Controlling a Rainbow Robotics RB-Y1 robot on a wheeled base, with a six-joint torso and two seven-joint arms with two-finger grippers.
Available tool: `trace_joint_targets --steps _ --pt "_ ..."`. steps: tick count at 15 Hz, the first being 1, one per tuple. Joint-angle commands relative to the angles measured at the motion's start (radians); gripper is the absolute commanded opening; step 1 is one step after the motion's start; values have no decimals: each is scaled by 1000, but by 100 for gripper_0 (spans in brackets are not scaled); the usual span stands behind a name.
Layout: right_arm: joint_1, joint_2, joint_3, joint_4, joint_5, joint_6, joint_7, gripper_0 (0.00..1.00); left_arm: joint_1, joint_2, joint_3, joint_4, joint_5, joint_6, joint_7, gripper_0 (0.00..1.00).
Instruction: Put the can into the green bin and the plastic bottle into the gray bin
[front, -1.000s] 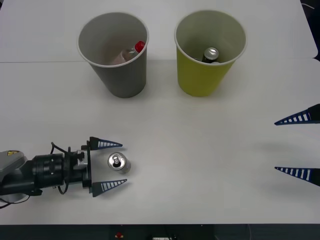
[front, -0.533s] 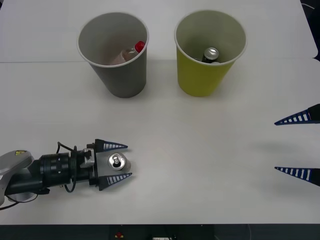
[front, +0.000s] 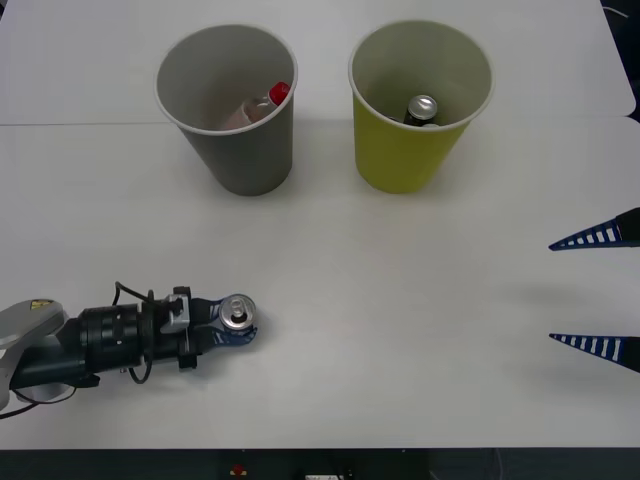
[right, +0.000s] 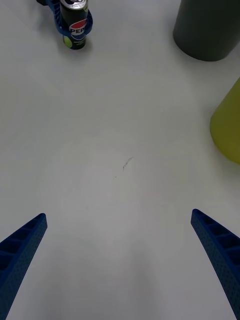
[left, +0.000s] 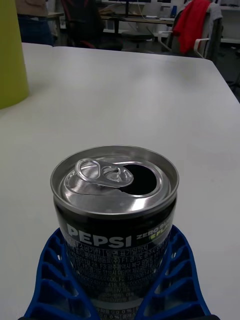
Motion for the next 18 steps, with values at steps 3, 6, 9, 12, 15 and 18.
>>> trace_joint_targets --steps 3,6,9,12,15,18 --pt "0 0 0 0 0 0 0 100 0 4 14 -14 -8 0 28 0" --pt "0 0 0 0 0 0 0 100 0 10 81 -46 -120 -8 120 0" --pt "0 0 0 0 0 0 0 100 2 12 157 -66 -220 -62 228 0" --pt "0 0 0 0 0 0 0 100 8 10 255 -114 -350 -115 363 0" --pt "0 0 0 0 0 0 0 100 26 12 322 -193 -444 -155 522 0" --pt "0 0 0 0 0 0 0 100 83 10 351 -365 -522 -146 748 0"
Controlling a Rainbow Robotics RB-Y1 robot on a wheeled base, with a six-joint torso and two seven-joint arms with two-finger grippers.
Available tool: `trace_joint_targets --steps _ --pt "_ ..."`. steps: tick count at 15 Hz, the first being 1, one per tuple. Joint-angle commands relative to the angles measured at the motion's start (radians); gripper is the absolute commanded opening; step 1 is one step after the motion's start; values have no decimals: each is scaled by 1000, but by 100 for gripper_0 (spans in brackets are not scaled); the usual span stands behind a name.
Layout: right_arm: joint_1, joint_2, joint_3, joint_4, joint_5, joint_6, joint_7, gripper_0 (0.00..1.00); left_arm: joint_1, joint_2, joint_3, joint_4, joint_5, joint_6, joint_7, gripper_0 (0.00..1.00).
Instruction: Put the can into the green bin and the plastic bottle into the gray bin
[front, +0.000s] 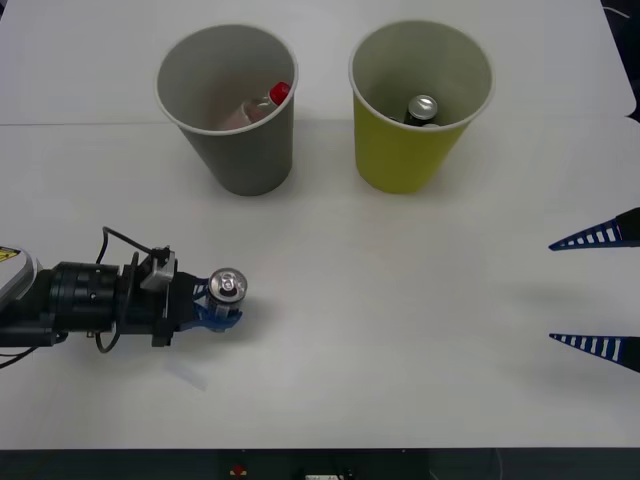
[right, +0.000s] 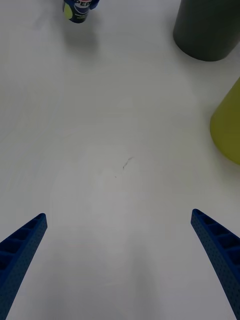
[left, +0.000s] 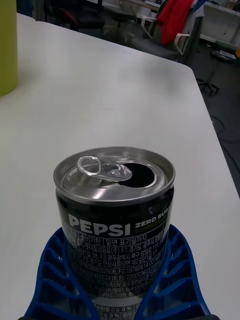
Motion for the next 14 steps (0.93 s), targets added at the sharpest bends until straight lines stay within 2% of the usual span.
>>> trace_joint_targets --steps 1,5,9,12,14 --pt "0 0 0 0 0 0 0 100 51 0 35 -171 -90 13 225 0" --pt "0 0 0 0 0 0 0 100 84 -1 53 -363 -194 64 490 0" --pt "0 0 0 0 0 0 0 100 84 -1 52 -545 -337 117 779 0" --pt "0 0 0 0 0 0 0 100 82 -14 52 -705 -480 136 1070 0" --pt "0 0 0 0 0 0 0 100 73 -26 52 -821 -610 136 1283 0"
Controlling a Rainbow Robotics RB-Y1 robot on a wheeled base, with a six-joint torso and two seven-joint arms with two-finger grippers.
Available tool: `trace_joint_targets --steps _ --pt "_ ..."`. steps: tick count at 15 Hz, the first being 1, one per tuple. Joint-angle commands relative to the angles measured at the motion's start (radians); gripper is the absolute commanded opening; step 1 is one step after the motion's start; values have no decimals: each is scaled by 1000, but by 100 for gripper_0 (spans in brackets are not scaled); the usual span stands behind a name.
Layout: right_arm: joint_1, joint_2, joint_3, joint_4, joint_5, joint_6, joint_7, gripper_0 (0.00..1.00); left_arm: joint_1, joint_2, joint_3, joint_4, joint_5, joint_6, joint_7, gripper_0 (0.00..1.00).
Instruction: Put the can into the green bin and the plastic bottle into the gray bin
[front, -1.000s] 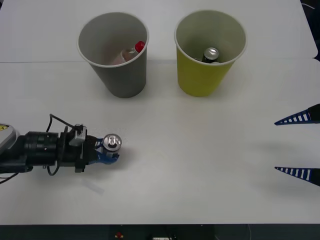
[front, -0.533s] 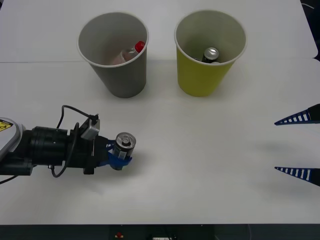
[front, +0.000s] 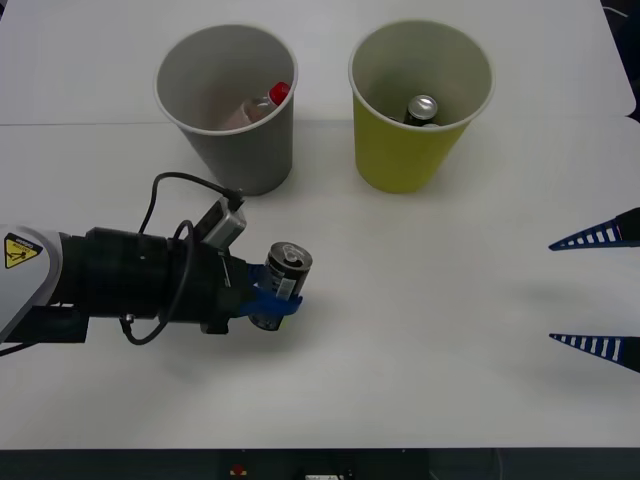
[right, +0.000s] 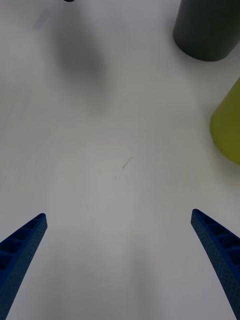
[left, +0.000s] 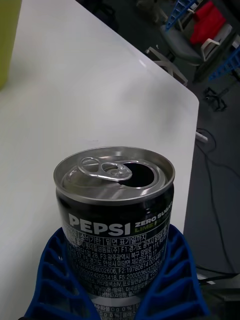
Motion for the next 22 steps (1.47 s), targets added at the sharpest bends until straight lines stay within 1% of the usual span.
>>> trace_joint_targets --steps 1,2,4,6,9,11,12,14,20,22 --pt "0 0 0 0 0 0 0 100 -13 -25 0 -142 -160 -3 263 0" --pt "0 0 0 0 0 0 0 100 -30 -53 1 -174 -212 -34 347 0" --pt "0 0 0 0 0 0 0 100 -77 -112 10 -194 -283 -106 417 0" --pt "0 0 0 0 0 0 0 100 -152 -160 21 -194 -364 -181 414 0" --pt "0 0 0 0 0 0 0 100 -268 -186 20 -185 -453 -243 416 0" --pt "0 0 0 0 0 0 0 100 -349 -203 20 -142 -458 -283 416 0" --pt "0 0 0 0 0 0 0 100 -399 -212 20 -94 -450 -289 416 0" --pt "0 0 0 0 0 0 0 100 -482 -229 13 -19 -447 -289 416 0" --pt "0 0 0 0 0 0 0 100 -740 -238 -48 192 -476 -289 416 0" --pt "0 0 0 0 0 0 0 100 -829 -257 -65 292 -490 -289 416 0"
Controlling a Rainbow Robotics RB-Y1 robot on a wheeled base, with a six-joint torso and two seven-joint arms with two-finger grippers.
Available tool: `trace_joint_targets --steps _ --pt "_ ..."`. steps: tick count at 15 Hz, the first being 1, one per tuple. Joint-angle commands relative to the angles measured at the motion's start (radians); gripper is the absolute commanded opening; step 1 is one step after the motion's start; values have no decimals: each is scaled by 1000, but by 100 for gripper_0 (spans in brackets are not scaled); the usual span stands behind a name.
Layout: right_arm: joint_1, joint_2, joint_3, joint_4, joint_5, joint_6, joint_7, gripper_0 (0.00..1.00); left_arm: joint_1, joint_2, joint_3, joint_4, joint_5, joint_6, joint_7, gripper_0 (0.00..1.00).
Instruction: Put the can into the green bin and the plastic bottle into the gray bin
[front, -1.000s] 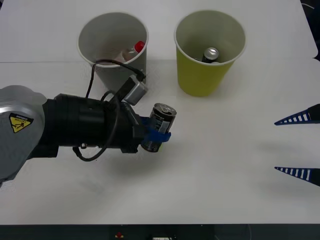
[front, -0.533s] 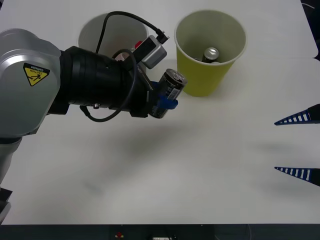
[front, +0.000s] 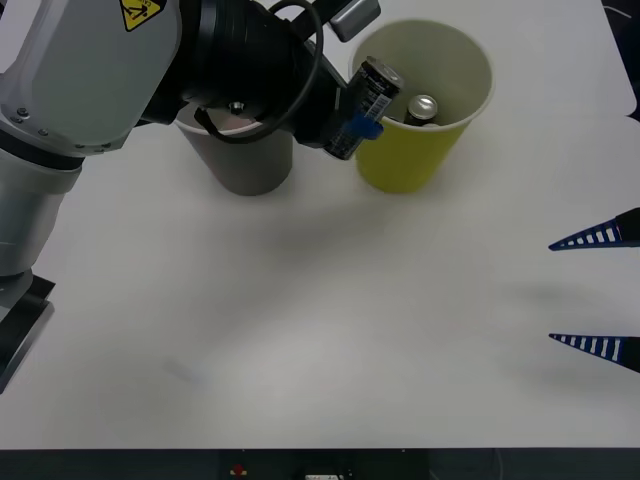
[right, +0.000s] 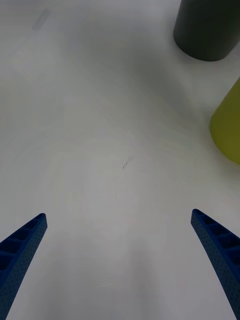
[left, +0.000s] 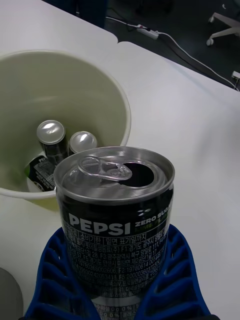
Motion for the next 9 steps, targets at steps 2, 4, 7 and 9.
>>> trace_joint_targets --steps 2,4,7,9 --pt "0 0 0 0 0 0 0 100 -153 -55 -18 191 -43 0 0 0" --pt "0 0 0 0 0 0 0 100 -220 -109 -18 287 -109 3 0 0" --pt "0 0 0 0 0 0 0 100 -274 -173 -20 398 -187 48 -2 0" --pt "0 0 0 0 0 0 0 100 -300 -201 -46 453 -235 104 -2 0"
